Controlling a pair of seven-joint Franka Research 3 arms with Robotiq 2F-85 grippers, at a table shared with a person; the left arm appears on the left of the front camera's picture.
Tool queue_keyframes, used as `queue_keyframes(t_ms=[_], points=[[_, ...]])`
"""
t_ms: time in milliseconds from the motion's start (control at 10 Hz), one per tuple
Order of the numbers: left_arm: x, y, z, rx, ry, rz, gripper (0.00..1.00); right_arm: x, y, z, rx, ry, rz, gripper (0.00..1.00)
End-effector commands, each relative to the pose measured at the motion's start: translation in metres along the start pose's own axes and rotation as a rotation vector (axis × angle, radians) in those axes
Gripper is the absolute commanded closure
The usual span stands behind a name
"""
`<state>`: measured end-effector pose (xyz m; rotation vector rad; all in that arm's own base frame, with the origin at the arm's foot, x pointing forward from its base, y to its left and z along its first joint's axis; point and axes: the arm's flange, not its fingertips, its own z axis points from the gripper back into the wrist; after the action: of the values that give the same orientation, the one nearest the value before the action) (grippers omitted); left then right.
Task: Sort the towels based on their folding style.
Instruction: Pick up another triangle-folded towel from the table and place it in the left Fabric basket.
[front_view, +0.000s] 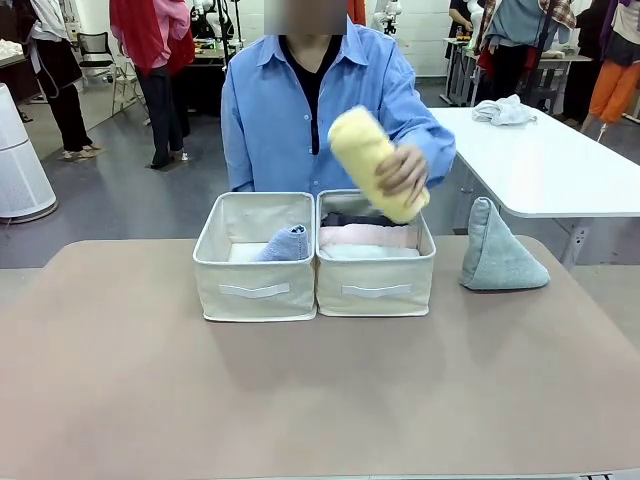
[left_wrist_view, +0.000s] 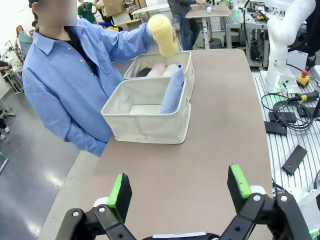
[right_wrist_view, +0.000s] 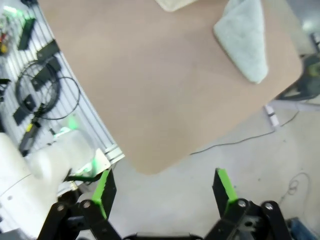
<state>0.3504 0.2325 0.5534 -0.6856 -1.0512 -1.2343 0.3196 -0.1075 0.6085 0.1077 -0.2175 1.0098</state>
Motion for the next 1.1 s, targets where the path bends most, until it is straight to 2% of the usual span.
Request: queue_keyframes(t_ms=[0,500,800,1000], points=[[0.0,-0.003,-0.001,0.011,-0.022,-0.017,0.0,0.038,-0.02,-0.009,-0.061,0.028,0.036,0.0],[0.0,-0.003,-0.001,0.011,-0.022,-0.017,0.0,0.126,-0.05,-0.05,-0.116,0.095,0.122,0.0],[0.0,-0.003,-0.001,0.011,-0.022,-0.017,0.0,0.142,-0.048,-0.068,-0.131,0.075,0.145,0.0],[0.0,-0.003,-0.001,0.011,-0.022,-0.017,0.0,0.127,-0.04,-0.063,-0.088,0.05,0.106,0.0]])
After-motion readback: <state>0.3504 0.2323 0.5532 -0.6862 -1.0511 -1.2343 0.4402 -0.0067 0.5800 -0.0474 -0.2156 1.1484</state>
